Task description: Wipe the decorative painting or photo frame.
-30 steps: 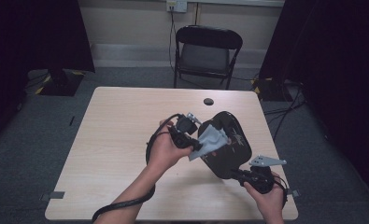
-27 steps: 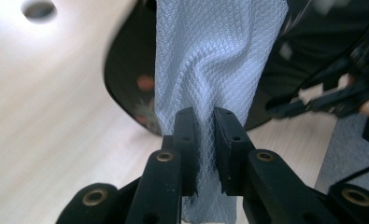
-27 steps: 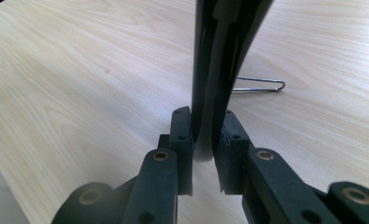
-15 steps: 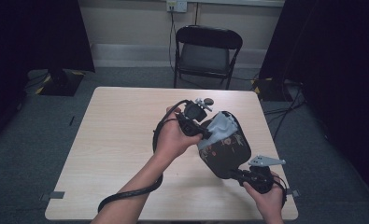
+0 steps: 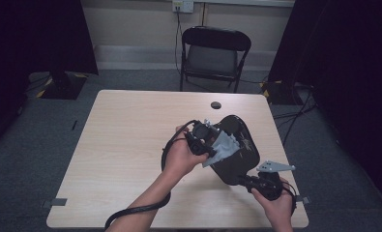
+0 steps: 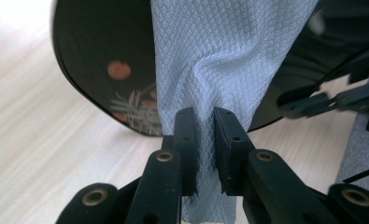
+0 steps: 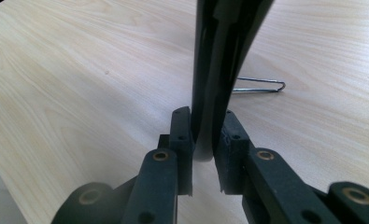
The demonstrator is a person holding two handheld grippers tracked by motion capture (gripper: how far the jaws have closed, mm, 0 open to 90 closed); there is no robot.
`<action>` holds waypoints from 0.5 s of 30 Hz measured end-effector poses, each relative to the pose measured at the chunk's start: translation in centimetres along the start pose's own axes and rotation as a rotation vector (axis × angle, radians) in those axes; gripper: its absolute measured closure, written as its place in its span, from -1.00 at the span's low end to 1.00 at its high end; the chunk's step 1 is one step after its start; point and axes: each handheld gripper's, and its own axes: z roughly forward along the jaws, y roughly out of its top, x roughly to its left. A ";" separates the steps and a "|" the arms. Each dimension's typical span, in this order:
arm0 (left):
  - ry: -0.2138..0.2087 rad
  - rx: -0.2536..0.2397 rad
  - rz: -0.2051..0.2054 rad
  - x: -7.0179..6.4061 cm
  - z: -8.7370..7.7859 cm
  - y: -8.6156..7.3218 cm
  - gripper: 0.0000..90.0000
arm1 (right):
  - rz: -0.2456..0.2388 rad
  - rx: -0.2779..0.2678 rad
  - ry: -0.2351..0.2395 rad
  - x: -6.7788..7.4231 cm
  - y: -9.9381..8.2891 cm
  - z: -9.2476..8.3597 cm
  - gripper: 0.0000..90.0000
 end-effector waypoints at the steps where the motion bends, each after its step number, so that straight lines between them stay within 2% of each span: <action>1: 0.000 0.000 0.000 0.0 0.0 0.0 0.79 | 0.000 0.000 0.000 0.0 0.0 0.0 0.76; 3: 0.003 0.027 -0.002 0.2 1.0 -0.9 0.79 | 0.001 0.000 0.000 0.0 0.0 0.0 0.76; 8: -0.002 0.043 -0.027 0.3 2.9 -2.5 0.79 | 0.005 -0.005 0.002 0.0 0.0 0.0 0.76; 15: -0.006 0.101 -0.045 0.2 5.5 -4.6 0.79 | 0.005 -0.004 0.003 0.0 -0.1 0.0 0.76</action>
